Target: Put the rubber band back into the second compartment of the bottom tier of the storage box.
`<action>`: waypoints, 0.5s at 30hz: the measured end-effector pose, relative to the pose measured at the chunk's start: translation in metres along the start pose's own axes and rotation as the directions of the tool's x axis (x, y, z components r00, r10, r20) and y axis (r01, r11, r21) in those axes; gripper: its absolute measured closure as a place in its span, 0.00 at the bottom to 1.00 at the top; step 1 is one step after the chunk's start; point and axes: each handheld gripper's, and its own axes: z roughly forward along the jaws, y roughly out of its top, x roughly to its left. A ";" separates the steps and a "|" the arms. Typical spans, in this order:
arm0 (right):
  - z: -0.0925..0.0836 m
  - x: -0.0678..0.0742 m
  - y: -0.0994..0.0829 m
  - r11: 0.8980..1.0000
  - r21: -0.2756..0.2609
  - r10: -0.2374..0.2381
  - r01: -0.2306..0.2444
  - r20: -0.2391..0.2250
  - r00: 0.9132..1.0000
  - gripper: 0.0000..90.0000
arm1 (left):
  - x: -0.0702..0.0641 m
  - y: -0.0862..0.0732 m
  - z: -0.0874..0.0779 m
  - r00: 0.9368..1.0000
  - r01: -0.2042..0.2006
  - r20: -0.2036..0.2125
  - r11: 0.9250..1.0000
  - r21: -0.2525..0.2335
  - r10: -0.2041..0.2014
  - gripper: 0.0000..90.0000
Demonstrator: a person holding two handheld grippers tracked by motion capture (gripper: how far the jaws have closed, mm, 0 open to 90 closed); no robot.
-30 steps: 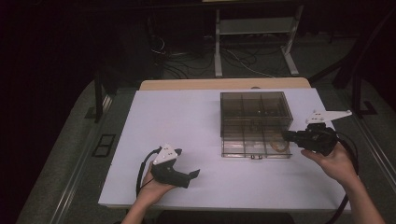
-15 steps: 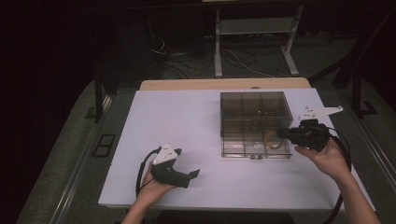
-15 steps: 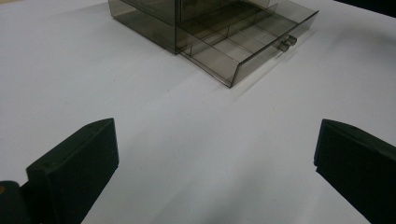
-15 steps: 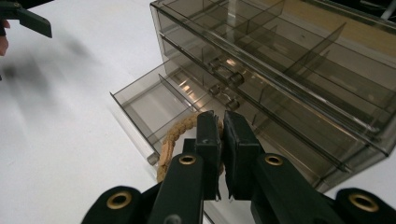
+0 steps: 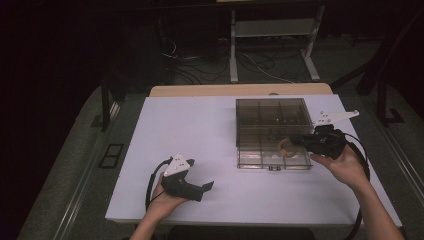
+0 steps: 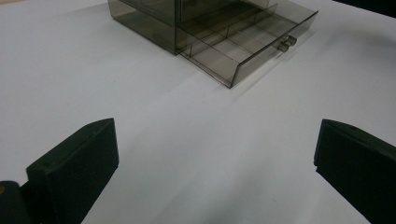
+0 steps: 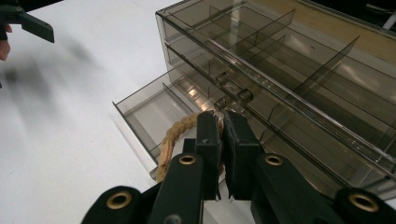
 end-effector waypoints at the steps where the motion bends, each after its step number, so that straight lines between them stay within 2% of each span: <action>1: 0.001 0.000 0.000 1.000 0.002 0.000 0.000 0.000 1.000 0.93 | 0.000 0.000 0.000 1.000 0.001 0.000 1.000 0.001 -0.001 0.00; 15: 0.012 -0.002 0.003 1.000 0.011 -0.002 0.002 0.001 1.000 0.93 | 0.000 0.000 0.000 1.000 0.005 0.000 1.000 0.000 -0.005 0.00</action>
